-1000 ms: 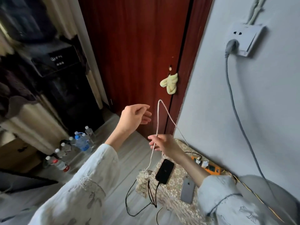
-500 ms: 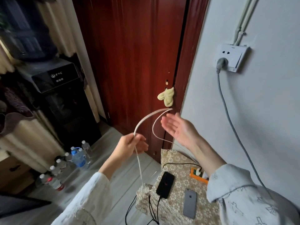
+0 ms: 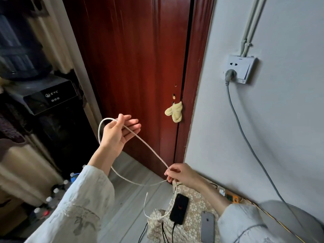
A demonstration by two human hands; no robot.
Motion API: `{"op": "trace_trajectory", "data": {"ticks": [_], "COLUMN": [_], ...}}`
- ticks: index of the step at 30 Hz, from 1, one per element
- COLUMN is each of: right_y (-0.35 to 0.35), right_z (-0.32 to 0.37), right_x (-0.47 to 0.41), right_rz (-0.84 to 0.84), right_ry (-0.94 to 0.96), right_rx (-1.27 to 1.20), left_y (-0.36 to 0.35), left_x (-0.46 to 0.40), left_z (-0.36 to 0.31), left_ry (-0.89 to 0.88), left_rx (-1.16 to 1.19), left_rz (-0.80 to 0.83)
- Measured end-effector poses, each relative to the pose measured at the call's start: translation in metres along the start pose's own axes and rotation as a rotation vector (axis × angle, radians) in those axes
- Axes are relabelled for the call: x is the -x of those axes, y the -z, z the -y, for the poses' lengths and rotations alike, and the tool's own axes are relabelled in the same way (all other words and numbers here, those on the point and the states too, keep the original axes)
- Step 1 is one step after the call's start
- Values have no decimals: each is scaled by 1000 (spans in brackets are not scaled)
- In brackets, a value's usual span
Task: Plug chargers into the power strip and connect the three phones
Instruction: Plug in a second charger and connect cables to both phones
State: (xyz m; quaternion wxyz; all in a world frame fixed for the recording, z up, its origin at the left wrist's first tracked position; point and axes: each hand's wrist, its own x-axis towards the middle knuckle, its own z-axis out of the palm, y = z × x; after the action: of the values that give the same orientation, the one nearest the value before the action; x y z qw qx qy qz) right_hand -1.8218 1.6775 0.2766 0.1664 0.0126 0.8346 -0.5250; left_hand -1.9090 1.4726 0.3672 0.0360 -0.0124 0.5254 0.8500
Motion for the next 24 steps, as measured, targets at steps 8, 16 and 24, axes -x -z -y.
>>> {"op": "trace_trajectory", "data": {"ticks": [8,16,24], "right_y": [37,42,59], "right_z": [24,40,-6], "right_x": [-2,-1,2], "right_rz": [-178,-127,-124], "right_ry": [155,242,-21], "right_rx": [5,140,88], "left_y": [18,-6,7], "left_x": [11,33,23], "left_z": [58,87,61], "left_ry": [-153,-259,-324], "left_rx": [-965,-1191,-618], "left_rz": [-95,413,-147]}}
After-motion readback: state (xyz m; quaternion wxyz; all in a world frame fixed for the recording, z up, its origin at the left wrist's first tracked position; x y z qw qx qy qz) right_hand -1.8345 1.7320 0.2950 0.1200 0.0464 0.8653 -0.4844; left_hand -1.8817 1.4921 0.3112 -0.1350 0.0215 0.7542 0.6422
